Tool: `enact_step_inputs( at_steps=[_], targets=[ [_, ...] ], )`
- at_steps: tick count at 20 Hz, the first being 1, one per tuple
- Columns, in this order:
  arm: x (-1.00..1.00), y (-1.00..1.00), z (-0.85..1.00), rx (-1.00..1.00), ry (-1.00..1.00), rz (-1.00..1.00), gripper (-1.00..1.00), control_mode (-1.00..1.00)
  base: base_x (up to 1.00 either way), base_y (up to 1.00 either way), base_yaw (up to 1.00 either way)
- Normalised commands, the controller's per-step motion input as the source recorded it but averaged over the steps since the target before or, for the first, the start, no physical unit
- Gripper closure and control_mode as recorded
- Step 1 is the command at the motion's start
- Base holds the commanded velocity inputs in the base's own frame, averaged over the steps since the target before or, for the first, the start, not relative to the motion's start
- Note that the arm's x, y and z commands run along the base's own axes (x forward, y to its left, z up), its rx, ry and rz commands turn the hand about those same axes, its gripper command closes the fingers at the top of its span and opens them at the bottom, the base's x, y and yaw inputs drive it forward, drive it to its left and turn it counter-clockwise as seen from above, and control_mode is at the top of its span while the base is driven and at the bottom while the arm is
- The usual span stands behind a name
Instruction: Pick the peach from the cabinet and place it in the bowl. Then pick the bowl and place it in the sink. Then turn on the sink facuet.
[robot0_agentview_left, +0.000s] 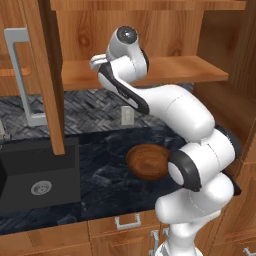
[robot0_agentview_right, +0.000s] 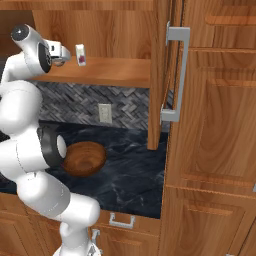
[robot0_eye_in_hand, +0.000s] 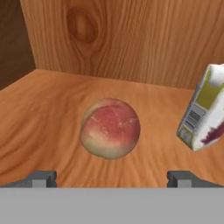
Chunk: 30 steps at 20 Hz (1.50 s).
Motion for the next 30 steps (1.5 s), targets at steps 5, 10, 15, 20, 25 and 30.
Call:
enact_step_inputs(
  at_steps=[5,10,15,20,25,30],
  targets=[
    [0.27,0.01,-0.06,0.0,0.0,0.0,-1.0,-1.0,0.0,0.0,0.0],
    [0.2,0.06,-0.06,0.0,0.0,0.0,-1.0,-1.0,0.0,0.0,0.0],
    [0.18,0.18,-0.09,0.0,0.0,0.0,-1.0,-1.0,0.0,0.0,0.0],
    [0.14,0.2,-0.08,0.0,0.0,0.0,-1.0,-1.0,0.0,0.0,0.0],
    [0.06,0.09,-0.04,0.0,0.0,0.0,-1.0,-1.0,0.0,0.0,0.0],
    [0.03,0.02,-0.06,0.0,0.0,0.0,-1.0,-1.0,0.0,0.0,0.0]
  ],
)
